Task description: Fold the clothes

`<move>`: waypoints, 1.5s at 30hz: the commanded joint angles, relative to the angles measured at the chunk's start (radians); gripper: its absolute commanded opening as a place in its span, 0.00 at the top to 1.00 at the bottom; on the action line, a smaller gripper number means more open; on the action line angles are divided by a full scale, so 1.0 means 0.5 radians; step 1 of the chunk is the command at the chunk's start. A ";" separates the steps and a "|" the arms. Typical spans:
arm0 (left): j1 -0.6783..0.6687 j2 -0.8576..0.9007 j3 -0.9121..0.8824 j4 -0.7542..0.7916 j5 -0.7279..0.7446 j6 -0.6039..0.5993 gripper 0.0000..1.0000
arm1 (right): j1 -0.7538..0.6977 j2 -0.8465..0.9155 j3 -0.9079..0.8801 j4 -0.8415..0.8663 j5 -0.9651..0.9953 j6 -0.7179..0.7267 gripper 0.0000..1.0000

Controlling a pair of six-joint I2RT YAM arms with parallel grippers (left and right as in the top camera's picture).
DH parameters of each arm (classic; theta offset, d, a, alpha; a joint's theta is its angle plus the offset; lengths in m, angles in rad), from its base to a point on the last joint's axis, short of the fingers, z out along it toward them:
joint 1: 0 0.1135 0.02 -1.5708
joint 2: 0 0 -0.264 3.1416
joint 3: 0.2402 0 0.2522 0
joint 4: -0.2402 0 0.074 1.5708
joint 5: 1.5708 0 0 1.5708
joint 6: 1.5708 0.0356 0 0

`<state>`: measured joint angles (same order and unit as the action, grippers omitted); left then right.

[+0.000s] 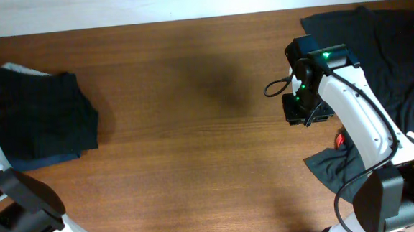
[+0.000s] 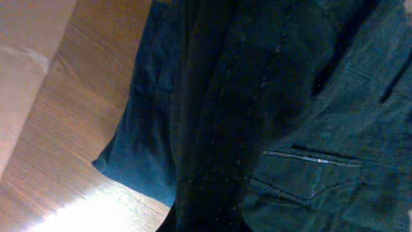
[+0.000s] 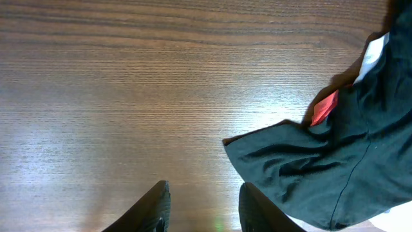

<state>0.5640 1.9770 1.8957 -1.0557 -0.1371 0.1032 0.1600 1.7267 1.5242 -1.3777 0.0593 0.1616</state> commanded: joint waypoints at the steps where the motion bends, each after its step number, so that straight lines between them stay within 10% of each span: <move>1: 0.128 0.067 0.040 0.022 0.006 -0.146 0.56 | -0.011 -0.027 0.028 -0.006 0.004 0.024 0.61; 3: 0.182 0.080 0.040 0.002 0.014 -0.267 0.01 | -0.010 -0.027 0.028 -0.004 0.004 0.024 0.61; 8: 0.147 0.079 0.040 0.018 0.741 -0.288 0.01 | -0.010 -0.027 0.028 0.002 0.003 0.024 0.60; 14: -0.439 0.079 0.040 -0.092 0.770 -0.266 0.01 | -0.010 -0.026 0.028 0.012 -0.077 0.024 0.38; 17: -0.739 0.082 0.040 -0.324 0.766 -0.266 0.01 | -0.011 -0.026 0.028 0.065 -0.394 0.021 0.03; 29: -1.224 -0.045 -0.161 -1.266 0.495 -0.267 0.01 | -0.328 -0.058 0.008 -0.374 -0.678 -0.256 0.01; 45: -1.224 -2.645 -1.969 0.208 0.399 -0.372 0.01 | -0.427 -1.720 -1.144 0.549 -0.568 -0.256 0.01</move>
<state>-0.0441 0.7418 0.9440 -0.9676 0.0700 -0.0727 -0.0509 0.8867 0.9607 -1.1042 -0.2401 0.0437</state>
